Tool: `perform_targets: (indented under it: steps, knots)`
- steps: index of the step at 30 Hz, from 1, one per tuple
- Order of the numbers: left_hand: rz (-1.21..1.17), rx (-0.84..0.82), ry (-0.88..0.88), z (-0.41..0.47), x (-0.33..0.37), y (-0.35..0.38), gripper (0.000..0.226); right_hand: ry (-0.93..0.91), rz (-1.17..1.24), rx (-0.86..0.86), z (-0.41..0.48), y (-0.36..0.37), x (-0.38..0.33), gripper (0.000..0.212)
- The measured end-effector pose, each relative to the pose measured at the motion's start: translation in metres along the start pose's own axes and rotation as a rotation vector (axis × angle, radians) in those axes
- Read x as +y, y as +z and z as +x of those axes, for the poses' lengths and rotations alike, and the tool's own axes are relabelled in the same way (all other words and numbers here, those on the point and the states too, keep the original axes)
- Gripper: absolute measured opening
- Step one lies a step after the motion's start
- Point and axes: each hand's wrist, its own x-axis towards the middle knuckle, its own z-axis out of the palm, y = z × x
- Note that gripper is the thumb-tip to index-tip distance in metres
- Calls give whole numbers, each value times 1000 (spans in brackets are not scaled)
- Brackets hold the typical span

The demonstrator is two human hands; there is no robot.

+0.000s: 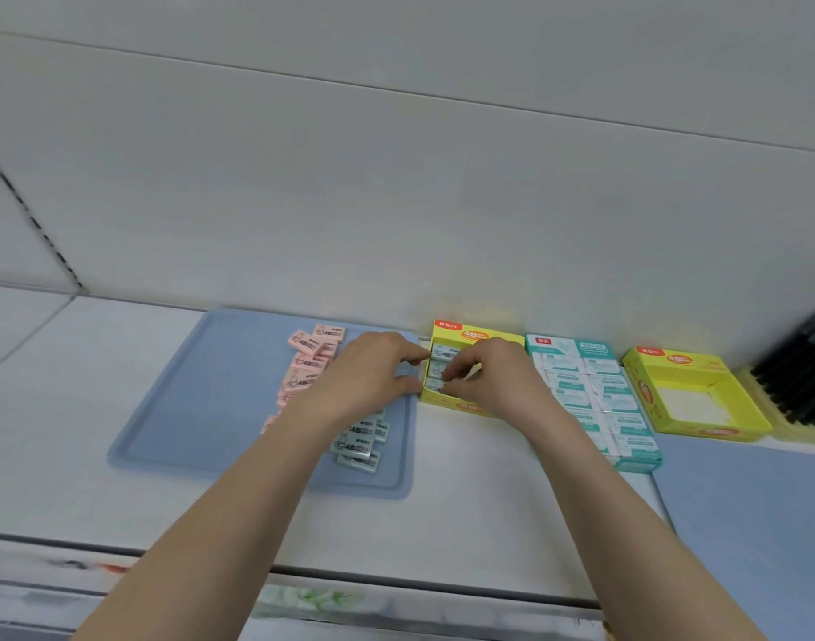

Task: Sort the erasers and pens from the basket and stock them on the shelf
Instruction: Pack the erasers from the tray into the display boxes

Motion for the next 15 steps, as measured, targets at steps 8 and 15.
perform_targets:
  steps: [8, 15]
  knots:
    - [-11, 176, -99, -14, -31, -22, 33, -68, -74, 156, 2, -2, -5, 10]
    - [229, 108, -109, -23, -44, -29, 26, -404, -371, 50, 45, 25, -56, 23]
